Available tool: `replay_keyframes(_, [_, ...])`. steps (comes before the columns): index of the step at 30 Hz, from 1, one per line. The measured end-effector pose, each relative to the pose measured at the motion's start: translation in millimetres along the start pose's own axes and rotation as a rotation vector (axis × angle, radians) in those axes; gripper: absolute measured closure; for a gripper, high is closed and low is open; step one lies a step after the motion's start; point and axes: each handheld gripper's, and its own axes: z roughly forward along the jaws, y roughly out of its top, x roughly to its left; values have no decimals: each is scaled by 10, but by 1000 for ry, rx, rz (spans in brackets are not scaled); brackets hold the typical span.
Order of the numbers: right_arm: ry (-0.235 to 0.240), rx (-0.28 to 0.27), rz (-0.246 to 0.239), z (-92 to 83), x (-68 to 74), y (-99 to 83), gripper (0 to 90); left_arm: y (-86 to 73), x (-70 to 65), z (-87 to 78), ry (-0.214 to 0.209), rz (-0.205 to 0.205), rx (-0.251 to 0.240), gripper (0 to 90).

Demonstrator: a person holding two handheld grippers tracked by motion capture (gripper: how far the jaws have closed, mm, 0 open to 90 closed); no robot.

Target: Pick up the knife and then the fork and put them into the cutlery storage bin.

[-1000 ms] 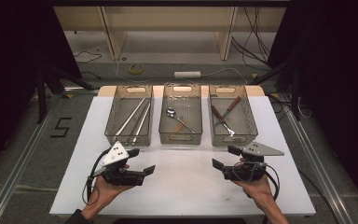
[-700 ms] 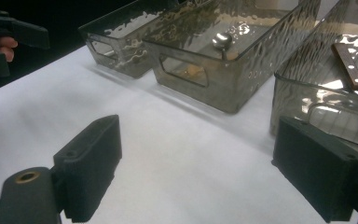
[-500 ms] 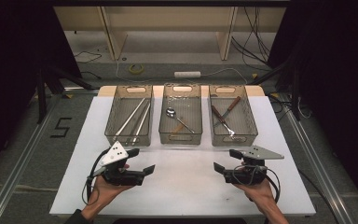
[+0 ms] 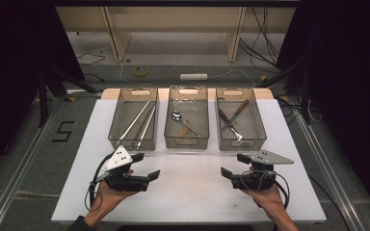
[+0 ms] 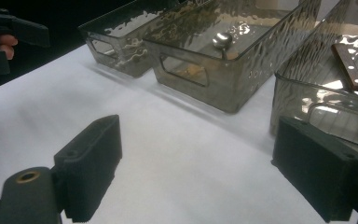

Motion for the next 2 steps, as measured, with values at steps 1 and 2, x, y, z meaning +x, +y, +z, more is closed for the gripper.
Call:
replay_keyframes(1, [0, 1, 0, 1, 1, 1, 165, 0, 0, 0, 0, 0, 0, 157])
replay_keyframes(2, [0, 1, -1, 2, 2, 0, 165, 0, 0, 0, 0, 0, 0, 157])
